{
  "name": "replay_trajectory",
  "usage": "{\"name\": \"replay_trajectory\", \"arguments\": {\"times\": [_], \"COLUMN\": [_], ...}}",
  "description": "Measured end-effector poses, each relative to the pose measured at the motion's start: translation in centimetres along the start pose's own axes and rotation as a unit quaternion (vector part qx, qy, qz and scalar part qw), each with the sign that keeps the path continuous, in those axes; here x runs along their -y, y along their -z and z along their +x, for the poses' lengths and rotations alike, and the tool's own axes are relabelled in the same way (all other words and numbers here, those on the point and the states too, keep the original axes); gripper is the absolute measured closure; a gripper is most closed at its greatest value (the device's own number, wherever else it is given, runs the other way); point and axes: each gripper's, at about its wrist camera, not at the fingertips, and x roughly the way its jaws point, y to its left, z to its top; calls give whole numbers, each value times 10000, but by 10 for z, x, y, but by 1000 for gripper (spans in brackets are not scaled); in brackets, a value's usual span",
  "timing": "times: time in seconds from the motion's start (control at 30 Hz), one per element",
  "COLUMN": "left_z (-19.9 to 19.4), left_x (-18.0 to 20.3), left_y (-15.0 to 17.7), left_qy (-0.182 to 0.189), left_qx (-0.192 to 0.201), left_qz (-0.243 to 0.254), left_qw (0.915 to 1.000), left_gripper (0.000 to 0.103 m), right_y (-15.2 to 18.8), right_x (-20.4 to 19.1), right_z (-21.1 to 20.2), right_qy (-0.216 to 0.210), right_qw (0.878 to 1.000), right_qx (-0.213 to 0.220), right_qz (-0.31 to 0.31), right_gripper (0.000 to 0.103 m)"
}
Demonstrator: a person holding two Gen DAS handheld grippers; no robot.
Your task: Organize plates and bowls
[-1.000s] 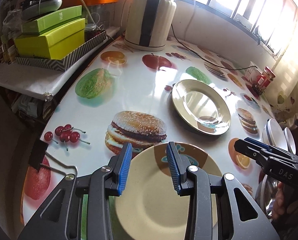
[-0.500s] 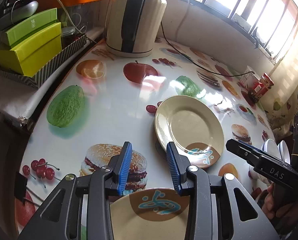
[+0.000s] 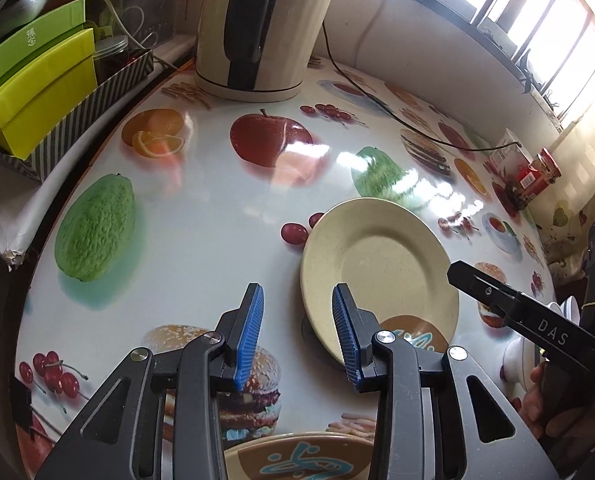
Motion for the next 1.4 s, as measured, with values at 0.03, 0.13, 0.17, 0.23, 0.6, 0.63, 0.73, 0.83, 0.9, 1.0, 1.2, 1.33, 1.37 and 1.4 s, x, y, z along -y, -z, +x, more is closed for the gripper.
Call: {"name": "replay_trajectory", "arguments": {"times": [0.03,0.13,0.17,0.23,0.6,0.63,0.73,0.83,0.9,1.0,1.2,1.33,1.37,1.4], "left_z": [1,6,8,11,23,24,26,27,28,28,28,28,29,29], "left_x": [0,2,3,3,-2,-3,-5,-4,-5,-5,-8,-8,-8,-8], "left_y": [0,-2,-3,-4,-4,-4,-3,-4,-4,-4,-5,-5,-5,-5], "left_qy": [-18,-34,-25,-47,27,78,108,60,45,52,49,51,58,69], "left_qx": [-2,-46,-70,-91,-260,-284,-327,-321,-320,-314,-286,-281,-279,-276], "left_qz": [-8,28,27,23,-86,-128,-201,-175,-181,-197,-265,-255,-271,-271], "left_qw": [10000,10000,10000,9999,9996,9995,9992,9993,9993,9993,9992,9993,9992,9992], "left_gripper": [66,66,66,66,66,66,66,66,67,70,74,74,74,75], "right_y": [-1,-4,-5,-6,-6,-6,-6,-7,-7,-6,-7,-8,-8,-8], "right_x": [1,3,4,6,6,7,7,8,8,8,7,6,6,6], "right_z": [2,10,13,16,25,25,25,26,27,27,28,29,30,30], "right_qy": [15,33,70,44,-21,-32,-46,-89,-108,-109,-56,-53,-61,-71], "right_qw": [10000,9998,9997,9995,9990,9989,9989,9988,9986,9986,9986,9987,9987,9986], "right_qx": [-29,-160,-218,-274,-376,-367,-372,-392,-416,-414,-411,-414,-413,-415], "right_qz": [32,97,110,140,251,274,287,291,308,318,313,294,308,322], "right_gripper": [57,57,57,57,61,62,63,68,72,73,75,75,75,75]}}
